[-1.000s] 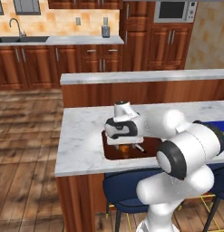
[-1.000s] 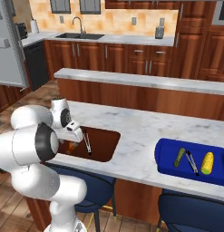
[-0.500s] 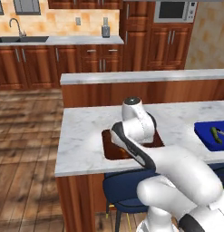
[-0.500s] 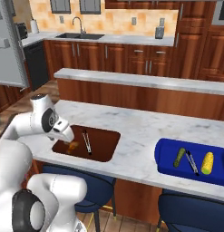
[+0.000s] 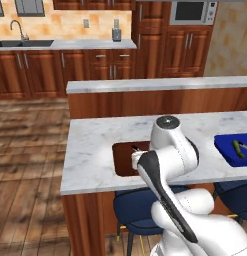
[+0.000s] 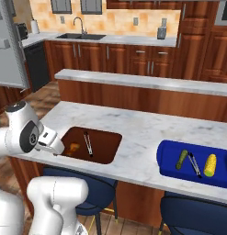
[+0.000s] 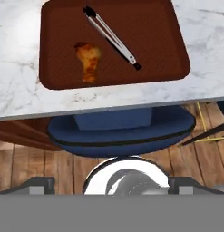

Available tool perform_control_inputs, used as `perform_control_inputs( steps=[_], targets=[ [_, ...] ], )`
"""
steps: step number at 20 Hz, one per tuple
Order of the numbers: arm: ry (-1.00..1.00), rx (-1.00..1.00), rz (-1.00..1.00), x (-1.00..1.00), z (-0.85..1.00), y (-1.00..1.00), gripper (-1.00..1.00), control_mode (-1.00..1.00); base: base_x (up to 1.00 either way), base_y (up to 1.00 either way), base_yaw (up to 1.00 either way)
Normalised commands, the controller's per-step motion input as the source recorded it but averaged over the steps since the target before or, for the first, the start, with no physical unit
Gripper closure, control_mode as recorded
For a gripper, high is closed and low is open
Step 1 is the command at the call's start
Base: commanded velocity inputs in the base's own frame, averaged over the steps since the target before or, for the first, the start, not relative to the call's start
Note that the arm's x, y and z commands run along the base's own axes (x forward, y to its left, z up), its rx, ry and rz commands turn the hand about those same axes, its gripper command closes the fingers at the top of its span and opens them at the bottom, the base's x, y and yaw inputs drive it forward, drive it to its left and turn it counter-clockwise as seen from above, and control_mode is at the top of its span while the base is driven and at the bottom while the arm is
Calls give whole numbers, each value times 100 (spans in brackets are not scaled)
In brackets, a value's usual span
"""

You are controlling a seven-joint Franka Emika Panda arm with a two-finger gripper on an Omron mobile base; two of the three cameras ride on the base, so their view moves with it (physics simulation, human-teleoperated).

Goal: Gather the corn and squash from the fridge and place them on a tray on the dining counter. Then gather the chicken drumstick and steak from the fridge and place them on the other tray.

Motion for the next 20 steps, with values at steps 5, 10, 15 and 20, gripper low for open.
perform_control_inputs(
  steps=[5, 10, 15, 20],
  targets=[
    [-4, 0, 17, -75, 55, -19, -100, -100, 0, 0, 0],
    [-1, 1, 5, -43, 9, -15, -100, -100, 0, 0, 0],
    [0, 0, 0, -1, 0, 0, -100, 100, -2, 2, 0],
    [0, 0, 0, 0, 0, 0, -100, 100, -24, 86, 0]
  ],
)
